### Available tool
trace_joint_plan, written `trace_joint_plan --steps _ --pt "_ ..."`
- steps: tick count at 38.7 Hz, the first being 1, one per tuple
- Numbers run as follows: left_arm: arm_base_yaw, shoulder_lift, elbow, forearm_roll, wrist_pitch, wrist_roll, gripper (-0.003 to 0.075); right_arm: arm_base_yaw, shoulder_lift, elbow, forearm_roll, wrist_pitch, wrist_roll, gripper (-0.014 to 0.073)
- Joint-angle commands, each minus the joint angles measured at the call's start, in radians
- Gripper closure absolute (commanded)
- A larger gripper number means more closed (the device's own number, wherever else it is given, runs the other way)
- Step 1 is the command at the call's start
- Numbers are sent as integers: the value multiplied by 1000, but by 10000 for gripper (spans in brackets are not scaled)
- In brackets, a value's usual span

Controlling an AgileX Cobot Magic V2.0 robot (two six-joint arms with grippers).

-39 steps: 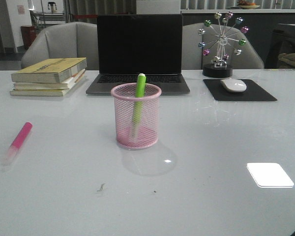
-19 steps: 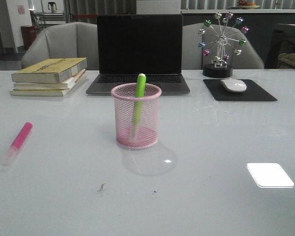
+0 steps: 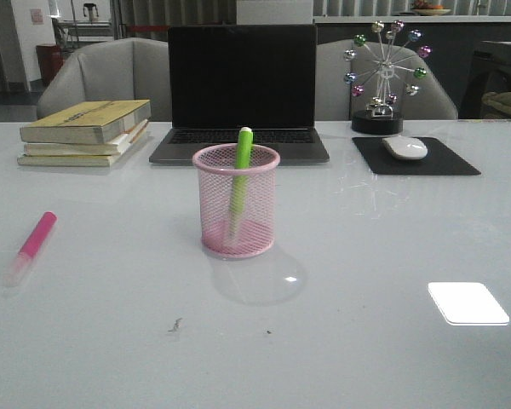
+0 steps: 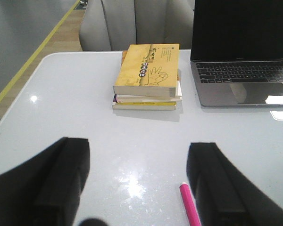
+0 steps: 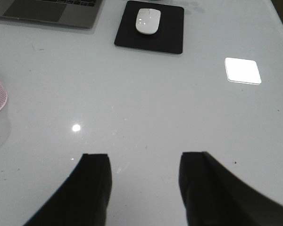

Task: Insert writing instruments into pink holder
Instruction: 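Withdraw the right gripper away from the holder, then lower the left gripper onto the pink marker and close on it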

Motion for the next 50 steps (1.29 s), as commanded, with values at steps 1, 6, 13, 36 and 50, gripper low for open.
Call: trace_joint_plan --steps 1,6,13,36,50 --pt "-1 50 -119 -23 -11 -4 214 -7 8 -25 -62 -77 21 153" --pt "-1 169 -269 -23 126 -4 214 -7 8 -25 -76 -77 21 153" --pt "-1 351 -464 -63 303 -4 219 -7 8 -25 -76 -77 21 153" --pt "-102 758 -643 -153 499 -4 219 -7 8 -25 -76 -22 21 153" --pt "-120 898 -643 -127 497 -4 220 -7 8 -25 -101 82 21 153"
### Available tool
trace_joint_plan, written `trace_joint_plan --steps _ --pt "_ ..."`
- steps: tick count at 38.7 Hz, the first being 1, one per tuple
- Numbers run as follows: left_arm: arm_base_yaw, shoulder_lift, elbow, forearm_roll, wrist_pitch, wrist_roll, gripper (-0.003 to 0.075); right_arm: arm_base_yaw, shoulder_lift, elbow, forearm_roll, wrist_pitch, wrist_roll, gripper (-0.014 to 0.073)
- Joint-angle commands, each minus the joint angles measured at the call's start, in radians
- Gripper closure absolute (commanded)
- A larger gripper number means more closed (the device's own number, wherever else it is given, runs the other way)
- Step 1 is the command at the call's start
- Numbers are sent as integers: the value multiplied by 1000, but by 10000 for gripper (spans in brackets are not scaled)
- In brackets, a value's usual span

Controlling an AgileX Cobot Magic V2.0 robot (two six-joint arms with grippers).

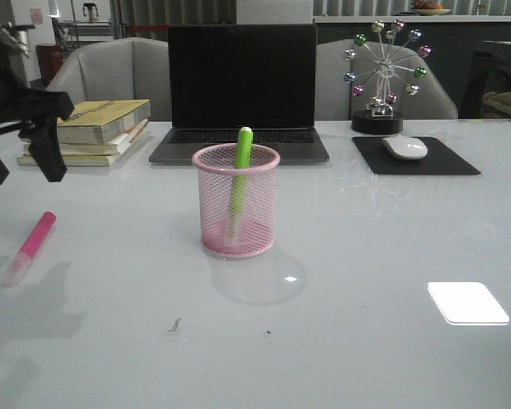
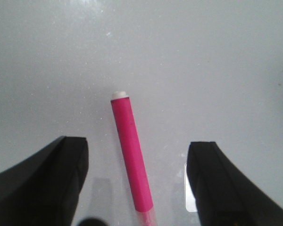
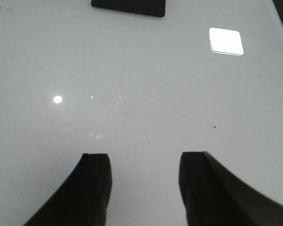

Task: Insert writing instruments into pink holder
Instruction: 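Lower the left gripper onto the pink marker and close on it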

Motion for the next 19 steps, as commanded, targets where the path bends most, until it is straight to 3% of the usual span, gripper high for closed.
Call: trace_joint_plan --steps 1,19 --pt "-5 -18 -33 6 -38 -4 219 -7 8 -25 -40 -46 1 153" --pt "-5 69 -35 6 -62 -4 219 -7 8 -25 -45 -43 1 153"
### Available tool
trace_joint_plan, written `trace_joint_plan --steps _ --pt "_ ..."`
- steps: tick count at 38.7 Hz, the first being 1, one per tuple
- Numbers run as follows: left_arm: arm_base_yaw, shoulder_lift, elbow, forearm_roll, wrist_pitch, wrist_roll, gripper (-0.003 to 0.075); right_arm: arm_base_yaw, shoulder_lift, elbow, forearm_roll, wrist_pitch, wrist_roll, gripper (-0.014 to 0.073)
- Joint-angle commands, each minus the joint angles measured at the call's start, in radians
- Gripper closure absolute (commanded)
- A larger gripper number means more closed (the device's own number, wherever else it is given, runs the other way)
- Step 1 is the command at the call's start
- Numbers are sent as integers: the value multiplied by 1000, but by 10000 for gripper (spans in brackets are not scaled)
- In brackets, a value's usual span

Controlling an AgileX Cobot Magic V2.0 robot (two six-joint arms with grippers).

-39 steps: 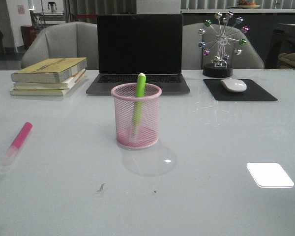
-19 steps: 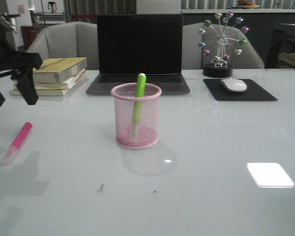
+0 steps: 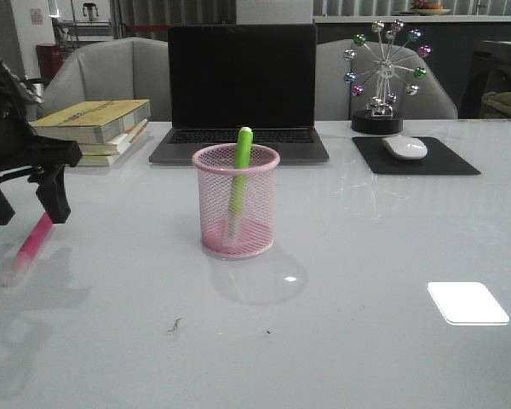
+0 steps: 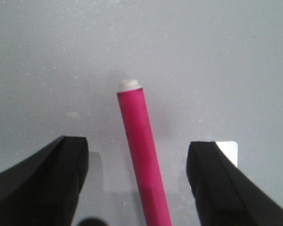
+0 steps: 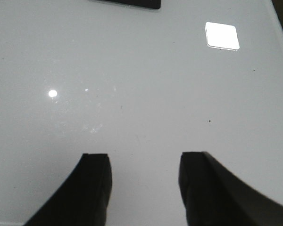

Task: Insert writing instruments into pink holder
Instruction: 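Lower the left gripper onto the pink marker and close on it, then lift the pink marker upright and carry it above the holder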

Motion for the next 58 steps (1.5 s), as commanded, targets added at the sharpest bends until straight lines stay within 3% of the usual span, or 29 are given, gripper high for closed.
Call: trace_joint_plan --steps 1,19,30,37,41,52,58 --pt "-5 -41 -31 -7 -37 -4 219 -7 8 -25 -29 -62 -1 153" --pt "-5 6 -31 -7 -31 -4 239 -7 8 -25 -32 -58 -1 153" --pt "-5 5 -31 -5 3 -4 485 -7 8 -21 -32 -51 -1 153" --pt "-5 5 -31 -3 23 -4 552 -7 8 -19 -43 -41 -1 153" --pt "-5 5 -31 -3 43 -4 634 -7 8 -19 -49 -37 -1 153" --pt "-9 -9 -49 -12 68 -2 621 -7 8 -19 -56 -10 -1 153" --pt "-33 -65 -87 -12 1 -2 621 -7 8 -19 -56 9 -1 153"
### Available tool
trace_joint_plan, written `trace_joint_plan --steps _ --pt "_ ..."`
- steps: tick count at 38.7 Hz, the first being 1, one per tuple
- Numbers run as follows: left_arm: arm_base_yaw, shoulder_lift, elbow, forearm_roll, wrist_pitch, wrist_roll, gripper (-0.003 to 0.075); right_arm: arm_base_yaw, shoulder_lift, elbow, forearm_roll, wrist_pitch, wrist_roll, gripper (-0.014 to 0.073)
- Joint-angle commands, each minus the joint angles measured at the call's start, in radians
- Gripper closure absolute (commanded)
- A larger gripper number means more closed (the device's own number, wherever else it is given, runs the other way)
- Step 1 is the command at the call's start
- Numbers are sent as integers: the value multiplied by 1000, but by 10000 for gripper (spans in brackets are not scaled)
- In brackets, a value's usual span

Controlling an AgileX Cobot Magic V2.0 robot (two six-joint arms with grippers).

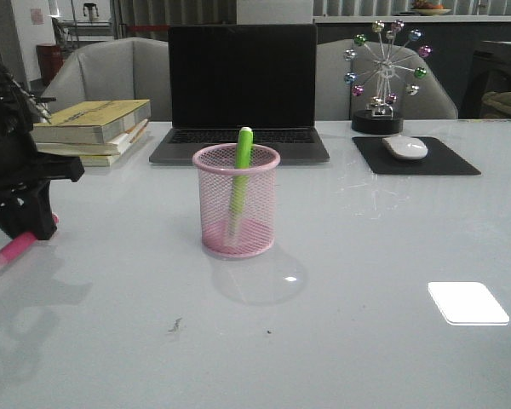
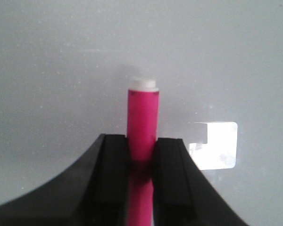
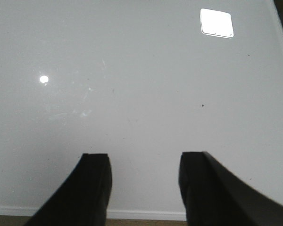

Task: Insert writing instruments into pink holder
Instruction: 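Lift the pink marker upright and carry it above the holder, then lower the pink marker into the holder and open the left gripper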

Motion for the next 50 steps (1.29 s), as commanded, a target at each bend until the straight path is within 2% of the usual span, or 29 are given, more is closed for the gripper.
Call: trace_joint_plan --steps 1,11,25,29,37,47,50 --pt "-28 -109 -57 -16 -71 -4 621 -7 8 -26 -31 -43 -2 153" --pt "-118 -235 -85 -16 -239 -4 621 -7 8 -26 -31 -42 -2 153" --pt "-321 -311 -82 -16 -539 -4 621 -7 8 -26 -31 -15 -2 153" --pt "-371 -311 -53 -37 -689 -4 621 -7 8 -26 -31 3 -2 153" --pt "-437 -311 62 -182 -991 -4 621 -7 8 -26 -31 32 -2 153" --pt "-546 -309 267 -196 -1386 -18 621 -7 8 -26 -31 49 -2 153" --pt "-570 -309 326 -198 -1463 -37 621 -7 8 -26 -36 48 -2 153"
